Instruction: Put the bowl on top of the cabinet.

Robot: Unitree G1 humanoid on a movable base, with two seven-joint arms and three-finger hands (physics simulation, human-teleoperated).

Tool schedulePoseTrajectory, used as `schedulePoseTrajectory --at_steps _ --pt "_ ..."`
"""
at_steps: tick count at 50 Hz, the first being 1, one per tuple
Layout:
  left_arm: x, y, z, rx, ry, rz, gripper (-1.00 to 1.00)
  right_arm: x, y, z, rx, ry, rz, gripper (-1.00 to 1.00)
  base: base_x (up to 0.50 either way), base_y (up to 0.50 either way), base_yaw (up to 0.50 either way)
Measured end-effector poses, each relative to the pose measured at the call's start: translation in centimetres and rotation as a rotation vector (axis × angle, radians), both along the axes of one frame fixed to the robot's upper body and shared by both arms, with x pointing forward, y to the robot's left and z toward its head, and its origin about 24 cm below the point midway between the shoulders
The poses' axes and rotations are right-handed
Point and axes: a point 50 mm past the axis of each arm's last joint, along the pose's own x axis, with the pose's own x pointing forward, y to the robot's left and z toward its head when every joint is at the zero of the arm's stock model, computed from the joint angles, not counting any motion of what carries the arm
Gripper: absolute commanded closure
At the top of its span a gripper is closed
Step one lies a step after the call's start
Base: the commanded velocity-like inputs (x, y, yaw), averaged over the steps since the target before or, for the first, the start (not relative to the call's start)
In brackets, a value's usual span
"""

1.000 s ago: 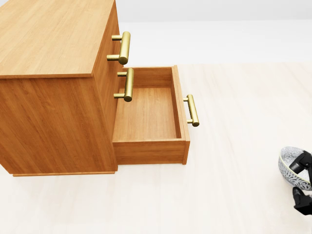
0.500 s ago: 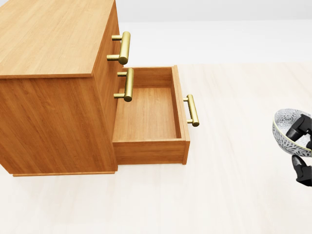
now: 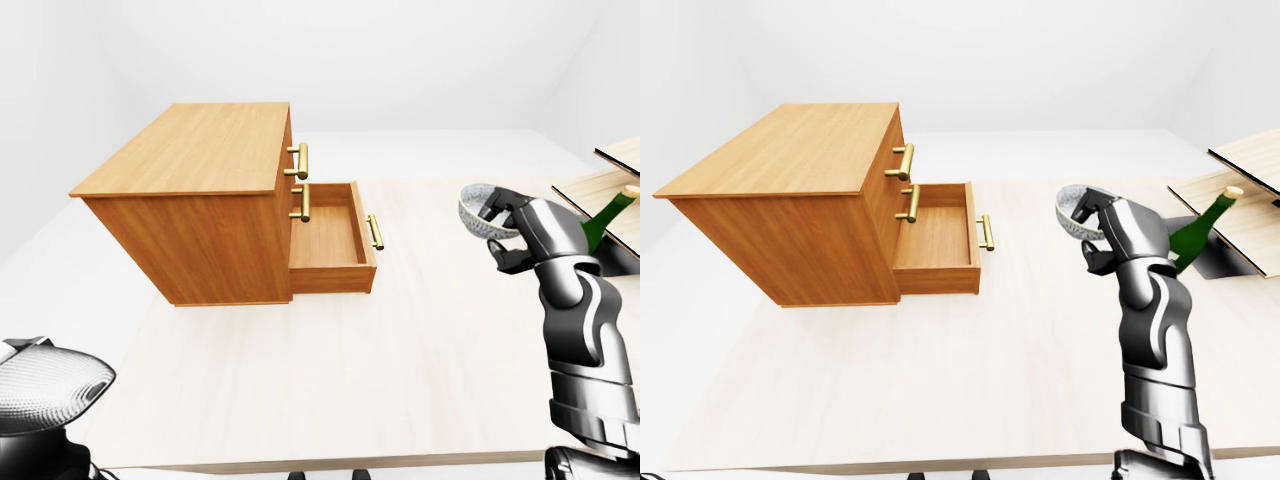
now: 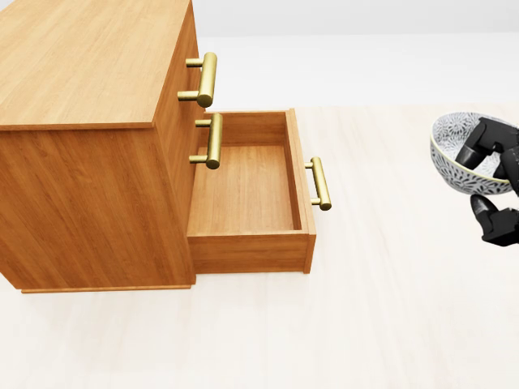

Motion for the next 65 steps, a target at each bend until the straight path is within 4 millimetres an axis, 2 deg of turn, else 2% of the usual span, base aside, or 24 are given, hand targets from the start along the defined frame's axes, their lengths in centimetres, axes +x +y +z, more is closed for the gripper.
schedulePoseTrajectory --at_steps 17,24,46,65 --pt "-0.1 0.2 0.2 -0.012 -0.004 -0.008 -1.0 3.2 3.1 5.2 -0.014 -0.042 0.102 1.0 0.0 0.0 0.0" --pt "-0.1 0.2 0.2 -0.013 -0.004 -0.009 -1.0 4.2 4.6 6.7 -0.026 -0.046 0.151 1.0 0.0 0.0 0.0" --pt "-0.3 0.4 0.4 -0.024 -0.018 -0.01 -1.0 7.0 9.1 8.9 -0.037 -0.046 0.252 1.0 0.0 0.0 0.0" --pt "-0.4 0.5 0.5 -0.032 -0.02 -0.016 -1.0 8.3 12.8 10.6 -0.056 -0.061 0.323 1.0 0.0 0.0 0.0"
